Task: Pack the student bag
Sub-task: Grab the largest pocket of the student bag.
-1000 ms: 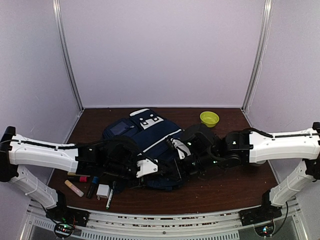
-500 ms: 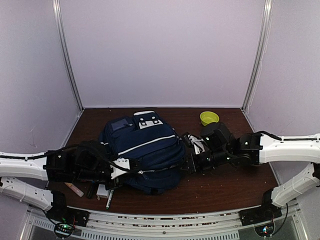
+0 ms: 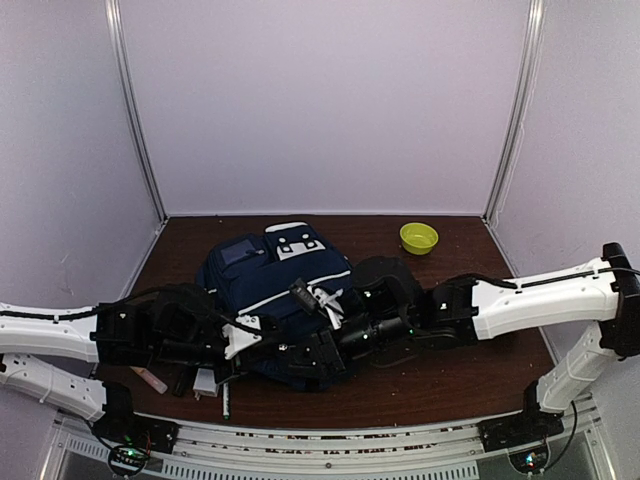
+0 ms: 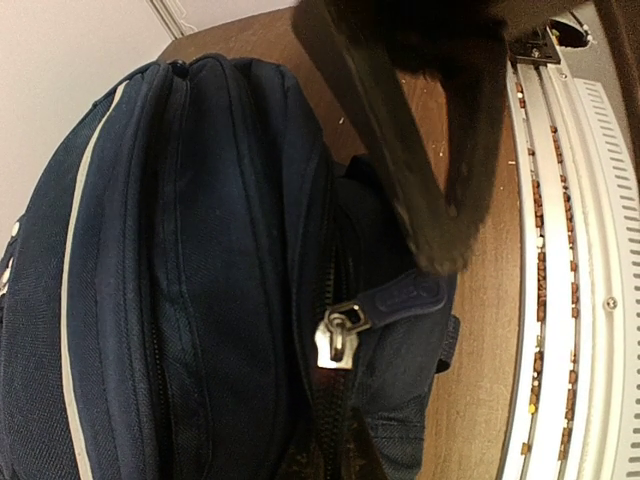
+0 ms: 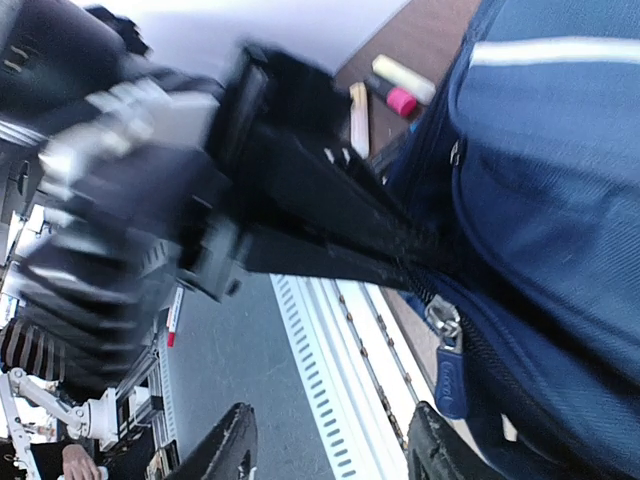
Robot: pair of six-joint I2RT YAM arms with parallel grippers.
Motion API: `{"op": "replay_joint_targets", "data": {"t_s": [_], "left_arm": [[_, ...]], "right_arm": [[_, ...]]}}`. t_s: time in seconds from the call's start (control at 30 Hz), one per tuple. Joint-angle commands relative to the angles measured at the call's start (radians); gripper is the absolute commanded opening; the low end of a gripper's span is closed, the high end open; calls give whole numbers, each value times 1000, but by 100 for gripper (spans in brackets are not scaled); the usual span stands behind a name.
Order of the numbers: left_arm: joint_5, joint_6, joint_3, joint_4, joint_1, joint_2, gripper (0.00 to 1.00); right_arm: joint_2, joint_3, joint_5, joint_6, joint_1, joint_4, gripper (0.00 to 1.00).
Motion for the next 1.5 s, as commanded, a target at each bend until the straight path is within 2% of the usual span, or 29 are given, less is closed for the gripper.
{"op": "replay_joint_targets", "data": {"t_s": [0.0,0.23,0.6,1.07,1.47], "left_arm": [[55,-50,29,231,-4,-38,0],[63,-60,8,250,-4,-61,0],[62,-62,11,255,-4,-57,0],[58,-62,22,241,-3,-58,0],[64,-58,33,238,-4,-54,0]], "right_arm": [[36,19,-20,-9,13,69,55],[55,4,-20,-19,-1,65,57],[-36,-67,-42,-84,-54,-2,56],[4,-68,-105,-109,-70,-12,57],[22,-102,-163,-90,-113,55,57]]}}
